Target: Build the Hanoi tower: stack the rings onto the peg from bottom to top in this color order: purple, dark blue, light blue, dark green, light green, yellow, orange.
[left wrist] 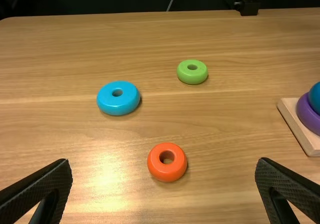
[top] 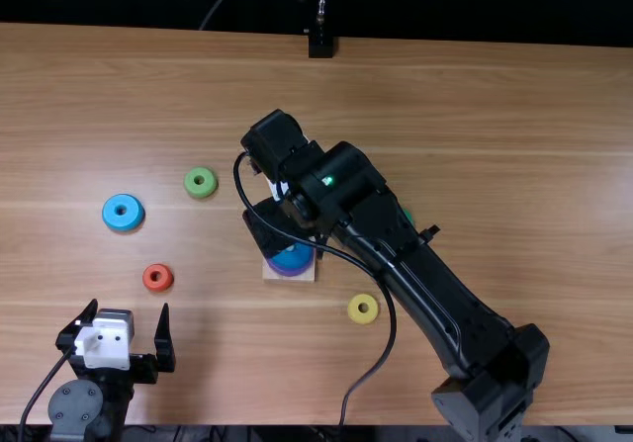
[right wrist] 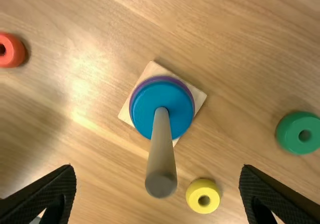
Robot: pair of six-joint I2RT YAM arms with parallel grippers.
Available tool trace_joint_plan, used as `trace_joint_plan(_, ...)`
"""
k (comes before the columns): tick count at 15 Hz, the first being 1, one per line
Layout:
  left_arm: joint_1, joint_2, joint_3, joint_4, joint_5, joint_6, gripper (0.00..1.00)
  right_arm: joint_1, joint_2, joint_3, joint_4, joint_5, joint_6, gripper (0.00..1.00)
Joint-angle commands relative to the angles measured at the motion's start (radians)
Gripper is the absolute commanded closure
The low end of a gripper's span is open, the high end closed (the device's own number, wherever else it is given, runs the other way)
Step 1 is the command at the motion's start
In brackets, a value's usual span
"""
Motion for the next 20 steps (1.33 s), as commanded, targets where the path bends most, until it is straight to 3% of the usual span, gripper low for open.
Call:
trace_joint_plan(1,-0.008,-0.012,-0.114,-0.045,-0.005,0.002,0.0,-0.011,0.0,0.075,0.038,0.001,0.009,0.0)
trace_joint_plan(3,-0.01,-0.012,-0.114,-0.045,-0.005,0.002,0.0,-0.02,-0.012,0.084,0.097,0.007,0.009,0.0)
trace_joint_plan(5,-0.008,-0.012,-0.114,-0.045,-0.005,0.002,0.0,-0.078,-0.114,0.024,0.136,0.047,-0.004,0.0)
trace_joint_plan(7,-0.008,-0.012,-0.114,-0.045,-0.005,0.002,0.0,-0.161,-0.249,-0.163,0.207,0.093,-0.009,0.0)
trace_joint_plan(8,-0.008,-0.012,-0.114,-0.045,-0.005,0.002,0.0,-0.215,-0.336,-0.283,0.311,0.097,-0.02,0.0)
trace_joint_plan(11,-0.008,-0.012,-0.114,-0.045,-0.005,0.002,0.0,-0.347,-0.62,-0.652,0.677,0.095,-0.116,0.0)
trace_joint_plan(12,-0.01,-0.012,-0.114,-0.045,-0.005,0.004,0.0,-0.396,-0.71,-0.763,0.771,0.093,-0.134,0.0)
trace_joint_plan(13,-0.008,-0.012,-0.114,-0.045,-0.005,0.002,0.0,-0.459,-0.81,-0.876,0.861,0.09,-0.136,0.0)
trace_joint_plan(16,-0.008,-0.012,-0.114,-0.045,-0.005,0.004,0.0,-0.575,-1.077,-1.166,0.975,0.018,-0.133,0.0)
trace_joint_plan(17,-0.008,-0.012,-0.114,-0.045,-0.005,0.002,0.0,-0.627,-1.154,-1.255,0.977,0.003,-0.129,0.0)
trace_joint_plan(20,-0.008,-0.012,-0.114,-0.045,-0.005,0.004,0.0,-0.719,-1.371,-1.498,0.995,0.001,-0.127,0.0)
